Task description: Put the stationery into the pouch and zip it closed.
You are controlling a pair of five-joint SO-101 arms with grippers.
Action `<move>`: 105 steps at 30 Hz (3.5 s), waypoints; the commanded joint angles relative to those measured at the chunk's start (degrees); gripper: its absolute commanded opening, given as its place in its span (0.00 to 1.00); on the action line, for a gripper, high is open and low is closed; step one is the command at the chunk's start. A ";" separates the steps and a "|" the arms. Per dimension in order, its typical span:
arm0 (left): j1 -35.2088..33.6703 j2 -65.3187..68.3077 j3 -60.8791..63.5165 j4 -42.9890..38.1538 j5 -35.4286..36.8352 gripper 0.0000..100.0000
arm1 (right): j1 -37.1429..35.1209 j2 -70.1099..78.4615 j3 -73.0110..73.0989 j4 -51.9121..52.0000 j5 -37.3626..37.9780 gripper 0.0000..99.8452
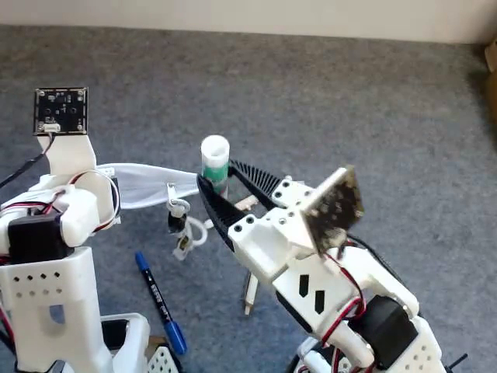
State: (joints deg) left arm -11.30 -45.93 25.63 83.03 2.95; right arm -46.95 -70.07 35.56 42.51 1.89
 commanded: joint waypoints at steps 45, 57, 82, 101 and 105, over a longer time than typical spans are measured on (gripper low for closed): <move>1.63 0.92 -0.92 -0.35 0.62 0.01 | -8.13 16.57 24.92 -58.07 -0.18 0.00; 1.54 0.92 -0.92 -0.35 0.53 0.01 | -8.40 17.89 25.27 -58.24 9.14 0.05; 1.54 1.19 -0.92 -0.44 0.53 0.01 | -14.73 10.95 24.04 -37.76 10.11 0.20; -9.27 0.75 -3.38 -0.44 0.79 0.01 | -15.08 -3.82 16.84 -5.85 9.76 0.20; -11.74 0.75 -3.82 -0.44 1.14 0.01 | -15.08 -3.74 17.10 -2.07 8.97 0.20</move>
State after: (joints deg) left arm -20.70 -45.32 24.66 83.03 3.21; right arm -61.36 -72.62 56.13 38.55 11.21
